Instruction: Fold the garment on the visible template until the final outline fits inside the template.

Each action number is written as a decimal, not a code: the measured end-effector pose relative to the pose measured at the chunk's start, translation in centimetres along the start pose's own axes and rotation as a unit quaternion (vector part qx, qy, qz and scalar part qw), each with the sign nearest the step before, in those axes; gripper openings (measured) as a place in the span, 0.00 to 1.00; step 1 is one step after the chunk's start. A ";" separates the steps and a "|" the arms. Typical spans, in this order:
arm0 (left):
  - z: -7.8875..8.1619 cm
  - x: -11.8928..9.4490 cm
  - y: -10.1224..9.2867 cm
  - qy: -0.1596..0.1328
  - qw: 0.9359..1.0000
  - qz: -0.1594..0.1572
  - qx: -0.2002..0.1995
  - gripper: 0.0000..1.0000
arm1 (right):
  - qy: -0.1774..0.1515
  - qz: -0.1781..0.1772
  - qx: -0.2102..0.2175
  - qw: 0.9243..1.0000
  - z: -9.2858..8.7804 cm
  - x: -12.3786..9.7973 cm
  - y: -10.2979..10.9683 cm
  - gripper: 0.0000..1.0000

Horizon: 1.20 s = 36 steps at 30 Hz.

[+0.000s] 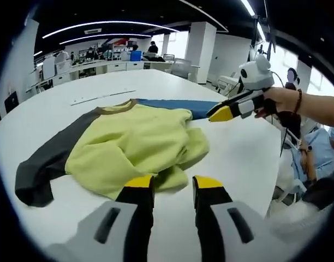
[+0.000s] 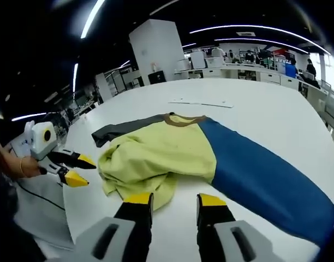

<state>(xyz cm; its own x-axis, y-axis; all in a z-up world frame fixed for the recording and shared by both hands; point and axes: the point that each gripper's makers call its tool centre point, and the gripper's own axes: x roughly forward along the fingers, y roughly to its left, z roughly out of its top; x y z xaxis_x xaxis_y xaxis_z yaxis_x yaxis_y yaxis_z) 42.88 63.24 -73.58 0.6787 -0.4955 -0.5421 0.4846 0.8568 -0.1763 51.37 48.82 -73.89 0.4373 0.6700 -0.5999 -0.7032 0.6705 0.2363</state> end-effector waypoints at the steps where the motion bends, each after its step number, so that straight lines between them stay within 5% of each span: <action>1: -0.1 0.2 -0.1 0.002 1.000 0.000 -0.007 0.21 | 0.002 0.000 0.000 1.000 0.0 0.3 -0.1 0.26; 12: -1.4 1.8 -0.4 0.014 0.999 0.024 -0.026 0.16 | 0.027 0.004 -0.032 0.999 -0.2 3.2 -0.5 0.20; 17: -2.3 2.4 0.1 0.041 0.998 0.047 -0.012 0.15 | 0.032 0.013 -0.063 0.997 0.2 4.3 -0.4 0.18; 24: -2.4 2.4 0.1 0.041 0.998 0.052 -0.016 0.14 | 0.059 0.036 -0.118 0.991 -0.2 5.6 0.4 0.12; 36: -2.4 2.5 1.1 0.057 0.995 0.071 -0.031 0.02 | 0.090 0.044 -0.170 0.980 -0.4 5.3 1.1 0.03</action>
<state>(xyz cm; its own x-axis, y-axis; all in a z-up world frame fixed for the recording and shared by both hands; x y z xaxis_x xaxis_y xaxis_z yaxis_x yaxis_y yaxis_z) 43.81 63.25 -77.10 0.6689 -0.3526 -0.6543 0.3511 0.9258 -0.1400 52.66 53.00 -77.14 0.2813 0.6327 -0.7215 -0.8933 0.4472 0.0439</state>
